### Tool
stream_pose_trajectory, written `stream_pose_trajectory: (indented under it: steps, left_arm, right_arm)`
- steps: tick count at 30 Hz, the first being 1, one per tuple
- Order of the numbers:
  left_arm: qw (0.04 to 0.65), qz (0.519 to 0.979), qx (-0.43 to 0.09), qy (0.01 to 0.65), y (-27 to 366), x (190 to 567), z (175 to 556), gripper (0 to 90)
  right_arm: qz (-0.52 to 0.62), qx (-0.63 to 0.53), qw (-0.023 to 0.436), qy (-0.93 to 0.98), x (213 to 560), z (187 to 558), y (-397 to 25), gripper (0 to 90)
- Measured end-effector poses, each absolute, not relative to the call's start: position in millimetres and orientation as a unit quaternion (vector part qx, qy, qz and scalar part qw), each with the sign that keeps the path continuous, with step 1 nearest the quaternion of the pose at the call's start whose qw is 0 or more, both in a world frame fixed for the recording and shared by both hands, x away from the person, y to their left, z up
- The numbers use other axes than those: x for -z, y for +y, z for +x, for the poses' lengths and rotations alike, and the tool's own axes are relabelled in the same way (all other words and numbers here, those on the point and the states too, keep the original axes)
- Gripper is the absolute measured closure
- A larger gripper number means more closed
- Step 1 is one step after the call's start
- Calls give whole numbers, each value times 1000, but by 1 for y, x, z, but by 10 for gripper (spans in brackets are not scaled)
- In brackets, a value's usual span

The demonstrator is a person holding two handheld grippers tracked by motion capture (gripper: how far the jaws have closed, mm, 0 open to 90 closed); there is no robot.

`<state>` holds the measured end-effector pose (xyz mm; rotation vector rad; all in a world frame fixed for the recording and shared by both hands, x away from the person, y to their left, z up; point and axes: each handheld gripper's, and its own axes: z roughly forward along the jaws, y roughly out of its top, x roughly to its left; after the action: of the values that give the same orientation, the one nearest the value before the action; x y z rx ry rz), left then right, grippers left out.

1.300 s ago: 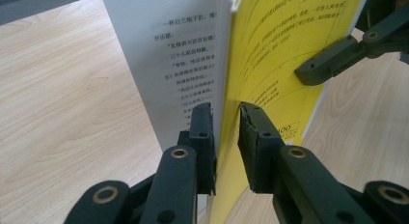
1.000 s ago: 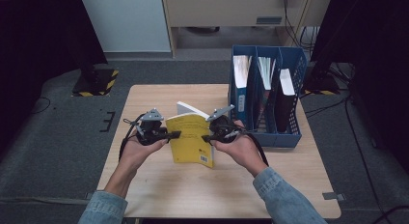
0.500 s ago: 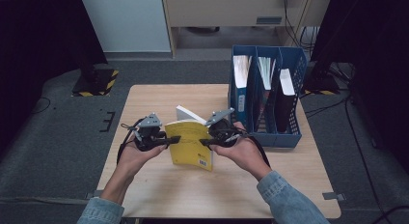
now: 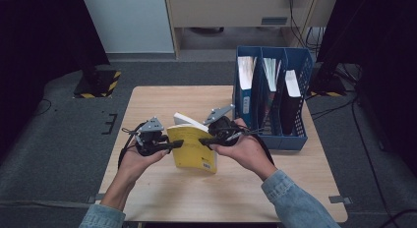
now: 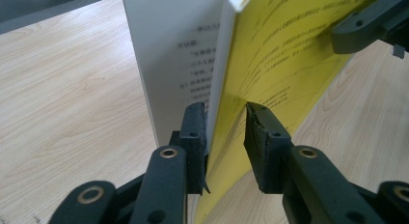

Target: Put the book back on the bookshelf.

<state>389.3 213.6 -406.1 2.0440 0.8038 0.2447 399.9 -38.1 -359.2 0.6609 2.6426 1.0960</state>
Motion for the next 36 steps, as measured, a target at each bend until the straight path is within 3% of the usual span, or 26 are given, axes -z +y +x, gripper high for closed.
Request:
stream_pose_trajectory:
  steps: [6, 8, 11, 18, 21, 36]
  left_arm:
    - [453, 823, -100, 327, 217, 407, 387, 679]
    - [456, 821, -99, 329, 218, 408, 385, 677]
    - [454, 822, -101, 329, 219, 407, 384, 670]
    - [453, 821, -103, 331, 218, 407, 384, 669]
    - [453, 821, -103, 331, 219, 407, 384, 668]
    - [455, 820, -101, 333, 222, 408, 385, 652]
  right_arm:
    - [209, -365, 104, 901, 357, 398, -31, 654]
    - [212, -365, 114, 899, 357, 396, -31, 726]
    - [212, -369, 112, 898, 358, 396, -31, 735]
    - [207, -363, 99, 903, 356, 397, -29, 689]
    - [206, -360, 103, 904, 356, 397, -27, 733]
    - [192, -352, 96, 911, 354, 398, -21, 733]
